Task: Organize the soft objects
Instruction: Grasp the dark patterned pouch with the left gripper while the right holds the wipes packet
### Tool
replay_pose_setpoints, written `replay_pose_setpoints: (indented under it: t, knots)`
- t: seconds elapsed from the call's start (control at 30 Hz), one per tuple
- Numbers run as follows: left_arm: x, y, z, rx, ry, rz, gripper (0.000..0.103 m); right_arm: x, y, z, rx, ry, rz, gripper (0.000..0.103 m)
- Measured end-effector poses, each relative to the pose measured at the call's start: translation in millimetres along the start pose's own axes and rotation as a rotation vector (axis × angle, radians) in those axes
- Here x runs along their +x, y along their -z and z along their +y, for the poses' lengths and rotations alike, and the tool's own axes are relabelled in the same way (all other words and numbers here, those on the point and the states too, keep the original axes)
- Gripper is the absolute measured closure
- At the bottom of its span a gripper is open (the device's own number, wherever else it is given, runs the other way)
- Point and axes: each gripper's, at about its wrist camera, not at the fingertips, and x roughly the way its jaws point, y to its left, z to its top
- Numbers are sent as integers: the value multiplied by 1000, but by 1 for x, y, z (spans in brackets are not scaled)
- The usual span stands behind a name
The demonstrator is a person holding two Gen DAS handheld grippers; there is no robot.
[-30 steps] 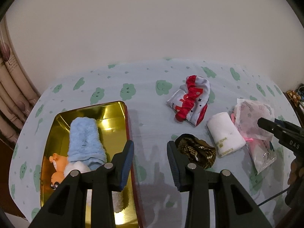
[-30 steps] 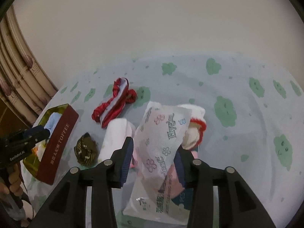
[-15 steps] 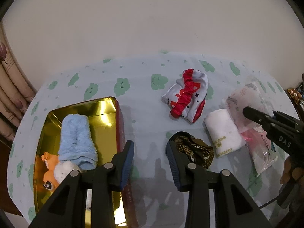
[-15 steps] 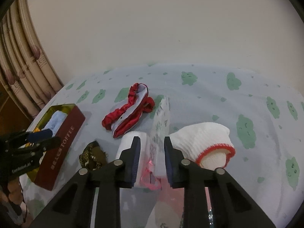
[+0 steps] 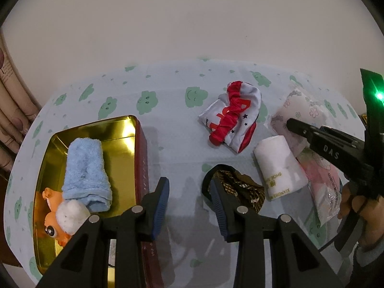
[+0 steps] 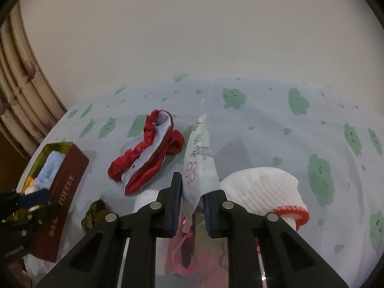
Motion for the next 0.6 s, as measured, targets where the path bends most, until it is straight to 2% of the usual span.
replay_pose_setpoints:
  t: [0.07,0.27,0.4,0.6]
  knots:
    - [1,1,-1,0,8,7,66,-3,1,0,-4,5,-16,92]
    - [11,0,-10,-15,69,58,66,-32,9,-5,19,-7,-67,92]
    - [18,-8,-14,-77,140,112,66,-61,15,-8,53,-32,-94,92]
    - [35,-17,-13,-191,189,192,66,-93,31,-6,57,-53,-125,92]
